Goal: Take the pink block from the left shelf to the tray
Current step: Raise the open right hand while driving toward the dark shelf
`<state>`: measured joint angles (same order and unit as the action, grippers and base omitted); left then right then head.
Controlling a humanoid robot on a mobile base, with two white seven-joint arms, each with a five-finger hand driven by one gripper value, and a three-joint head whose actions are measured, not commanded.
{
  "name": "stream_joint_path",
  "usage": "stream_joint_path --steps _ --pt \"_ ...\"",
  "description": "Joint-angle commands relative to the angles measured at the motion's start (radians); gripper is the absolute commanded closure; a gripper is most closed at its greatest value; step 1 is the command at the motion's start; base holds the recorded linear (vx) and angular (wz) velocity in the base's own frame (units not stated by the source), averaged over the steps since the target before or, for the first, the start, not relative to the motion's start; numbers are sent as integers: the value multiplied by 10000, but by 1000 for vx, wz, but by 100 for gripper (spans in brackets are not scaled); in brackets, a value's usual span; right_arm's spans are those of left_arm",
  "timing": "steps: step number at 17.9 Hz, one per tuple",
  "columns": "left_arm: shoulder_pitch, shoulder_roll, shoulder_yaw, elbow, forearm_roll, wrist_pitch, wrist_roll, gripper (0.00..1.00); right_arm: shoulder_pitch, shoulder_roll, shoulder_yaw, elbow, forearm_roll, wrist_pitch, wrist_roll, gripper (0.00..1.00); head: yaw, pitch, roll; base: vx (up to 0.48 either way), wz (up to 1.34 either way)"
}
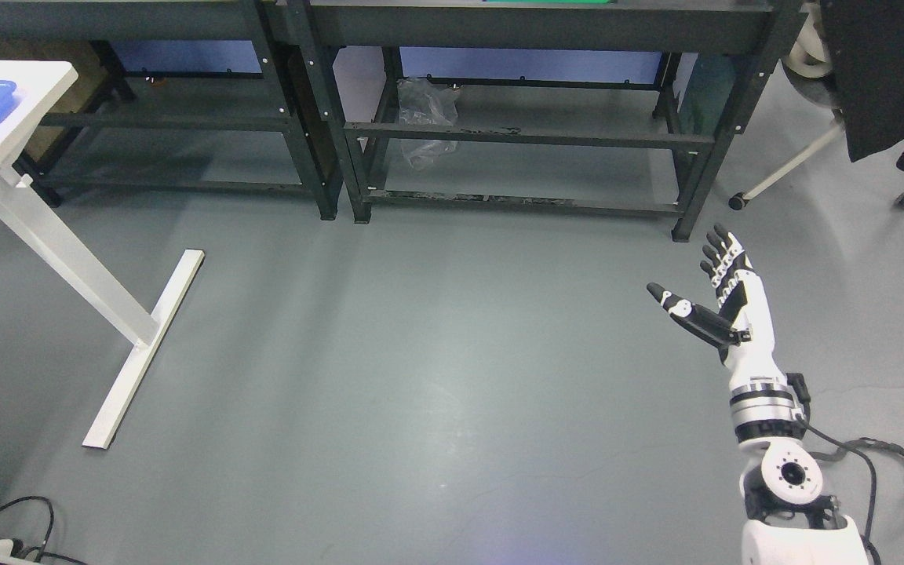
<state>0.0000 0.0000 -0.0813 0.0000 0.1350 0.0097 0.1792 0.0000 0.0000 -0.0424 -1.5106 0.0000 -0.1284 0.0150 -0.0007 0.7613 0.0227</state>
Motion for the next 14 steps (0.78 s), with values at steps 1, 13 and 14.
stream_joint_path --steps 1,13,14 --pt "-291 175 0 -174 0 -5 3 0 138 -175 -5 -19 184 -4 3 1 0 0 0 0 0" --pt "-292 175 0 -174 0 -5 3 0 122 -175 225 11 260 -65 18 1 0 0 0 0 0" --pt "-291 175 0 -174 0 -5 3 0 122 -175 240 11 352 -172 18 1 0 0 0 24 -1"
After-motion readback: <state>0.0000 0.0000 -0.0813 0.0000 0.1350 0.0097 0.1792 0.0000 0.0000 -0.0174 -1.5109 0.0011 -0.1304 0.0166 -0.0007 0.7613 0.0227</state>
